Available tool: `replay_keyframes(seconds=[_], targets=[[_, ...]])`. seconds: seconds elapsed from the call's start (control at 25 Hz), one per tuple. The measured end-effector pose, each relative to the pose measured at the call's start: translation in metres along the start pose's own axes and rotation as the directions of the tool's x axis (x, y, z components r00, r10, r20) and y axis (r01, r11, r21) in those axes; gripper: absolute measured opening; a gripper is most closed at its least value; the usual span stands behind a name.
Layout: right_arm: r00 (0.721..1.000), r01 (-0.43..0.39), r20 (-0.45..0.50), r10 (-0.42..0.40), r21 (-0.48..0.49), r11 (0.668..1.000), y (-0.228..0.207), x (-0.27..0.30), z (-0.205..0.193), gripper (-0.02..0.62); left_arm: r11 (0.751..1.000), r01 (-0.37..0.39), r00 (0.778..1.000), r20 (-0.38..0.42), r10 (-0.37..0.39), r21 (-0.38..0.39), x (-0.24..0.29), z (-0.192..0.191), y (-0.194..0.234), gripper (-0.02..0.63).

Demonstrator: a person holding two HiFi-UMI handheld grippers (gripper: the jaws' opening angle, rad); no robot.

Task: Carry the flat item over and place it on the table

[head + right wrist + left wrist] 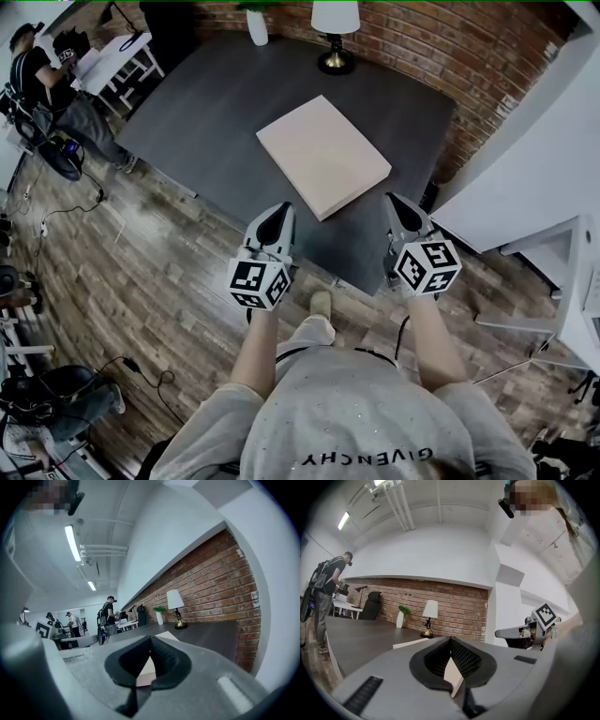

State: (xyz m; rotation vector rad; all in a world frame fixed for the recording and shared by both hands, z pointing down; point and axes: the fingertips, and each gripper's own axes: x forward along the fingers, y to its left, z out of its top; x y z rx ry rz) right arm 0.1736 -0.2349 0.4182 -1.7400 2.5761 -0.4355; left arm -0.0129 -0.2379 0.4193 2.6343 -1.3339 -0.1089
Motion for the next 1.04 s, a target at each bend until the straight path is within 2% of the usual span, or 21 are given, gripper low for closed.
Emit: replay_keyframes(seconds=[0.44,1.04], targets=[[1.000,-0.011,0.015,0.011,-0.018,1.000,0.004,-0.008,0.006,-0.003,1.000,0.009,1.000,0.009,-0.009,0.009,0.001,0.007,-0.011,-0.002],[1.000,-0.018,-0.012,0.018,-0.014,1.000,-0.001,-0.010,-0.007,-0.003,1.000,-0.003,1.000,-0.002,0.003,0.015,0.002,0.004,-0.011,-0.002]])
